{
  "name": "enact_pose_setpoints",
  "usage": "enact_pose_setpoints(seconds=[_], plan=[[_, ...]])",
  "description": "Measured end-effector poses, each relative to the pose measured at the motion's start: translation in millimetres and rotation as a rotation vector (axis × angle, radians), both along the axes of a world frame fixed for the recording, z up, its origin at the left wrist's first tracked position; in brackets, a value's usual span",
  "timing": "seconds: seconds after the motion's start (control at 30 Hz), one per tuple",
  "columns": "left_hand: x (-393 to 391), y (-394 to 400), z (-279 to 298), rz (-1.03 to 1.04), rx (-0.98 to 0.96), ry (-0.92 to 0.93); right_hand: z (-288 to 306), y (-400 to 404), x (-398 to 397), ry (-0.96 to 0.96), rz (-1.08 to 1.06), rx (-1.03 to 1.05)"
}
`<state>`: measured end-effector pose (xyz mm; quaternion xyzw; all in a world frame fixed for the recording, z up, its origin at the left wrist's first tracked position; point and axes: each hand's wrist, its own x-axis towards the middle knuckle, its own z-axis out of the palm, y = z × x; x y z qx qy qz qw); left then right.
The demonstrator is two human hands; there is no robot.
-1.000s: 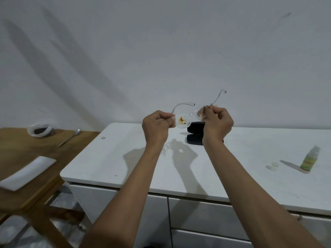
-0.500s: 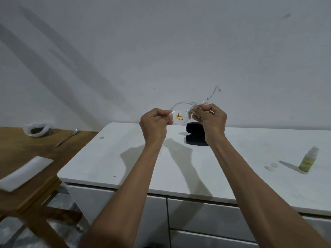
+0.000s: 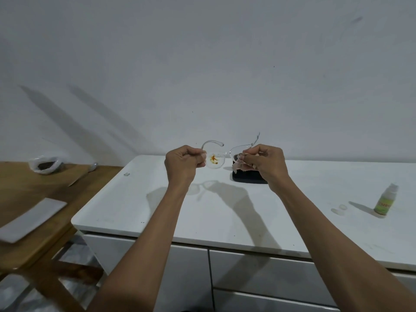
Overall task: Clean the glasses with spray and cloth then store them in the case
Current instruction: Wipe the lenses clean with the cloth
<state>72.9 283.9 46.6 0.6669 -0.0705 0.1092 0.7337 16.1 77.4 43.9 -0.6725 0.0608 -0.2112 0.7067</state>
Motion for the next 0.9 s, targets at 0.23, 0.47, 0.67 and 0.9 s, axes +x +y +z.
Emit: enact_pose_setpoints(seconds=[0.23, 0.47, 0.67, 0.9], plan=[[-5, -5, 2, 0.108, -0.024, 0.006, -13, 14, 5, -0.118, -0.196, 0.177], [-5, -3, -1, 0.193, -0.023, 0.0, -33, 36, 8, -0.077, -0.099, 0.593], [-9, -8, 0, 0.186, -0.045, 0.018, -44, 71, 12, -0.077, 0.056, 0.644], [-18, -11, 1, 0.154, -0.033, 0.001, -26, 105, 14, -0.056, -0.062, 0.657]])
